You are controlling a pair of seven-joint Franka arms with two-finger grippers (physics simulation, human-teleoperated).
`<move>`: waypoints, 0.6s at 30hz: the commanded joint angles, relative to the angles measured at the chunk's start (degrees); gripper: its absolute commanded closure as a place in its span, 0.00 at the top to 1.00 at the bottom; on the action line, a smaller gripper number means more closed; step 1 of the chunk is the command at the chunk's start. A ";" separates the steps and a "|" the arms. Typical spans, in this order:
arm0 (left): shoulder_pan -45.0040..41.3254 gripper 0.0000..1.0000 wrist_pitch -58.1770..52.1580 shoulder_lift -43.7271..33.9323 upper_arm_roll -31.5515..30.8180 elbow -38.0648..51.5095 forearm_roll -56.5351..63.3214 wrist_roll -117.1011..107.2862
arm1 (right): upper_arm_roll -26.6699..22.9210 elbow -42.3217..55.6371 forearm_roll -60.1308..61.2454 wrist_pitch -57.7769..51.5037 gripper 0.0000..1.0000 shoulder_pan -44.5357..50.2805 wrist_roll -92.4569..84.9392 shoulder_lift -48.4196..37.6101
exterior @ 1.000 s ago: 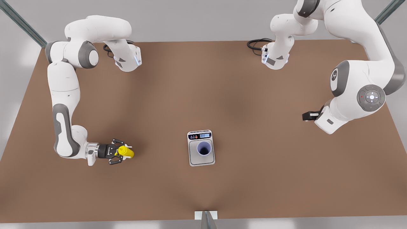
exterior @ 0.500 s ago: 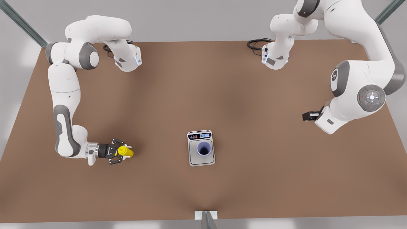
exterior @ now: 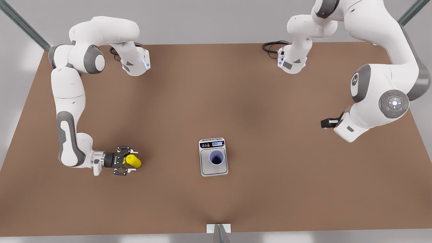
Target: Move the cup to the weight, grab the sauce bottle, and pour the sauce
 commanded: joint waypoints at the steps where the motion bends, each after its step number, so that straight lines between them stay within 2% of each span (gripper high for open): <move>1: 0.00 1.00 0.00 0.00 0.00 0.00 0.01 0.00 | 0.00 0.00 0.00 0.00 1.00 0.00 0.00 0.00; 18: 0.00 1.00 0.18 0.08 0.00 0.00 0.01 0.00 | -0.35 -0.09 0.00 0.09 1.00 0.09 0.00 0.00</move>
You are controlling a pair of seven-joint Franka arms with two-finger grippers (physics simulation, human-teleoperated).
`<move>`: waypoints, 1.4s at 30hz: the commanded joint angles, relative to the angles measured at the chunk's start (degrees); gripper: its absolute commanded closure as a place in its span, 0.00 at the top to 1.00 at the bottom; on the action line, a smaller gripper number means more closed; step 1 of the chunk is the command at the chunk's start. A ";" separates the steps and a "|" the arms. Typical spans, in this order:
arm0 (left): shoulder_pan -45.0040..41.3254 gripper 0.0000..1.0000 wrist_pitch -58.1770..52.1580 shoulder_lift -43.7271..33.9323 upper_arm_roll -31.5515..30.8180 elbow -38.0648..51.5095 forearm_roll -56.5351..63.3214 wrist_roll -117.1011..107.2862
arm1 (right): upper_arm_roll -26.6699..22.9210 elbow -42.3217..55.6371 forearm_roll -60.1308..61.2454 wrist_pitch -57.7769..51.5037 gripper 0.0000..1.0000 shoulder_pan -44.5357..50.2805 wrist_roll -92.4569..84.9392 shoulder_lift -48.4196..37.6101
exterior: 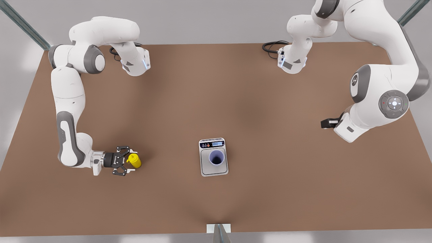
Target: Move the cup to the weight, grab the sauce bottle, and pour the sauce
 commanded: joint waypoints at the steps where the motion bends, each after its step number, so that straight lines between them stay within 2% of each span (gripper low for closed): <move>1: 0.01 1.00 0.00 0.00 0.00 0.00 0.01 0.00 | 0.00 0.00 0.00 0.00 1.00 0.00 0.00 0.00; 16: -0.08 1.00 -0.53 -1.24 -0.09 0.53 0.10 -2.11 | 0.00 -0.62 -1.32 0.00 1.00 -0.97 0.09 0.00; 42: 0.01 1.00 -0.35 -1.06 -0.17 0.35 0.10 -2.02 | 0.70 -4.22 -11.51 -0.62 1.00 -8.26 1.76 -1.67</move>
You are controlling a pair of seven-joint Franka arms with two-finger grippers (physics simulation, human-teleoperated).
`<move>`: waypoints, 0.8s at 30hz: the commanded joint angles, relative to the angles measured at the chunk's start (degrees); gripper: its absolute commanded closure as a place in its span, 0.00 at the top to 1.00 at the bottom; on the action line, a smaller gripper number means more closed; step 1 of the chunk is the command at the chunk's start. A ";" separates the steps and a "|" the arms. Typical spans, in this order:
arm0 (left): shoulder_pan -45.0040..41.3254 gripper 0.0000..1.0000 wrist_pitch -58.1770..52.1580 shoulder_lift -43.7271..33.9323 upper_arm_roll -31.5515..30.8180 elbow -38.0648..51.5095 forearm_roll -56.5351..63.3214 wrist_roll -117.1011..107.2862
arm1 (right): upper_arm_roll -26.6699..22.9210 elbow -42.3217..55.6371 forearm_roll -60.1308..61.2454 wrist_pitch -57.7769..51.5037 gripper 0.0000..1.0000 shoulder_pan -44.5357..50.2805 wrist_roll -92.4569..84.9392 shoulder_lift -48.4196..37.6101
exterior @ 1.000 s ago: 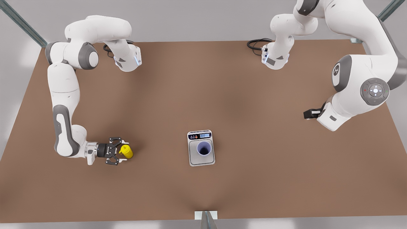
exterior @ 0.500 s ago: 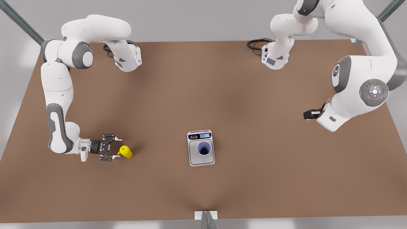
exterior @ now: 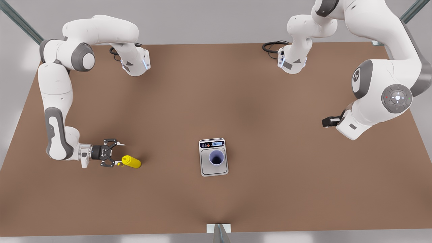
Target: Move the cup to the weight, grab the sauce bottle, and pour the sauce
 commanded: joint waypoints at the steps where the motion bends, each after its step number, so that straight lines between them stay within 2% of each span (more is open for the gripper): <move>1: -0.01 1.00 0.03 0.00 0.00 0.00 0.01 0.00 | 0.00 0.00 -0.07 0.00 1.00 -0.05 0.00 -0.04; 2: -0.01 1.00 0.03 0.00 0.00 0.00 0.01 0.00 | 0.00 -0.17 -0.25 -0.09 1.00 -0.39 0.00 -0.13; 4: -0.01 1.00 0.03 0.00 0.00 0.00 0.01 0.00 | 3.95 -0.35 -3.41 -0.09 1.00 -4.09 1.23 -0.22; 11: -0.01 1.00 -0.06 0.08 0.00 0.00 -0.08 0.26 | 5.71 -0.79 -9.30 -0.18 1.00 -9.01 1.32 -1.71; 14: -0.01 1.00 -0.06 0.17 0.00 -0.09 -0.08 0.26 | 11.07 -1.76 -16.95 -1.05 1.00 -18.06 5.36 -4.70; 16: -0.01 1.00 -0.06 0.17 0.09 -0.09 -0.08 0.26 | 11.52 -2.02 -20.11 -5.18 1.00 -21.23 12.30 -10.14; 18: -0.01 1.00 -0.06 0.17 0.09 -0.09 -0.08 0.26 | 11.52 -0.97 -23.89 -9.31 1.00 -21.58 26.17 -17.52; 20: -0.01 1.00 -0.06 0.26 0.00 -0.17 -0.17 0.26 | 11.43 1.14 -30.04 -9.23 1.00 -15.61 47.62 -28.51; 22: -0.01 1.00 -0.06 0.26 0.08 -0.17 -0.17 0.26 | 10.90 1.58 -39.00 -8.53 1.00 -5.59 77.92 -36.86; 23: -0.01 1.00 -0.06 0.26 0.09 -0.17 -0.17 0.26 | 10.81 3.07 -46.46 -7.91 1.00 1.69 100.21 -39.50; 24: -0.01 1.00 -0.06 0.26 0.09 -0.17 -0.17 0.26 | 10.72 3.16 -50.69 -3.09 1.00 6.54 117.67 -40.91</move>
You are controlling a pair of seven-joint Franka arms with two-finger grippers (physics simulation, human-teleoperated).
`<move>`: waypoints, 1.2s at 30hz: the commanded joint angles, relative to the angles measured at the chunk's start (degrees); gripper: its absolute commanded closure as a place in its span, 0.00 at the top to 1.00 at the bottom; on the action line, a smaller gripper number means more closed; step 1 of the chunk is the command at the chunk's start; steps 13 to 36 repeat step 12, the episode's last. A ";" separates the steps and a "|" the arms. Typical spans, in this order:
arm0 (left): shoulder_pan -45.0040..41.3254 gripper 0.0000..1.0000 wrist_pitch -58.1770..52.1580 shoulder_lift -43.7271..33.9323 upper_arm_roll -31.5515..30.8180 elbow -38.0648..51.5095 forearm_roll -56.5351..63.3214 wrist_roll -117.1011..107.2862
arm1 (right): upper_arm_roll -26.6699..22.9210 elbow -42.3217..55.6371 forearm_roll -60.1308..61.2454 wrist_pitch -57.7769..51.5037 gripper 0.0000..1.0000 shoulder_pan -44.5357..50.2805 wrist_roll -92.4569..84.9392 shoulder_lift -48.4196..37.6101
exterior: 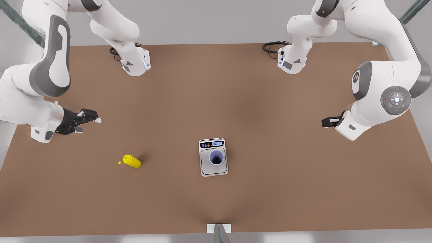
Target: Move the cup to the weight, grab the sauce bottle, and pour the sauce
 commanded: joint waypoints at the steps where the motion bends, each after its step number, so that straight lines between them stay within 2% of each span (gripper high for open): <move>1: -0.02 1.00 0.00 0.03 0.05 0.00 -0.01 0.00 | 0.04 0.69 -1.56 0.35 1.00 0.77 0.54 -0.09; 2: -0.02 1.00 -0.09 0.03 0.05 0.00 -0.01 0.00 | 0.74 8.25 -14.66 -2.90 1.00 5.78 1.51 0.44; 4: -0.02 1.00 0.00 0.03 -0.04 0.00 -0.01 0.00 | -0.04 8.08 -12.66 -4.93 1.00 1.84 2.12 0.26; 6: -0.02 1.00 -0.09 0.03 0.05 0.00 -0.01 0.00 | -0.57 -0.70 -10.80 -4.23 1.00 -0.10 9.04 -6.05; 7: -0.02 1.00 0.00 0.03 0.05 0.00 -0.01 0.00 | -0.57 -0.80 -10.63 -4.14 1.00 -0.01 13.46 -6.94; 11: -0.02 1.00 0.00 0.03 -0.04 0.00 -0.01 0.00 | -0.49 -2.38 -9.22 -2.91 1.00 -0.98 13.38 -8.35; 36: -0.02 1.00 0.00 0.03 0.05 0.00 -0.01 0.00 | -0.49 -2.38 -9.22 -2.91 1.00 -1.94 12.94 -8.26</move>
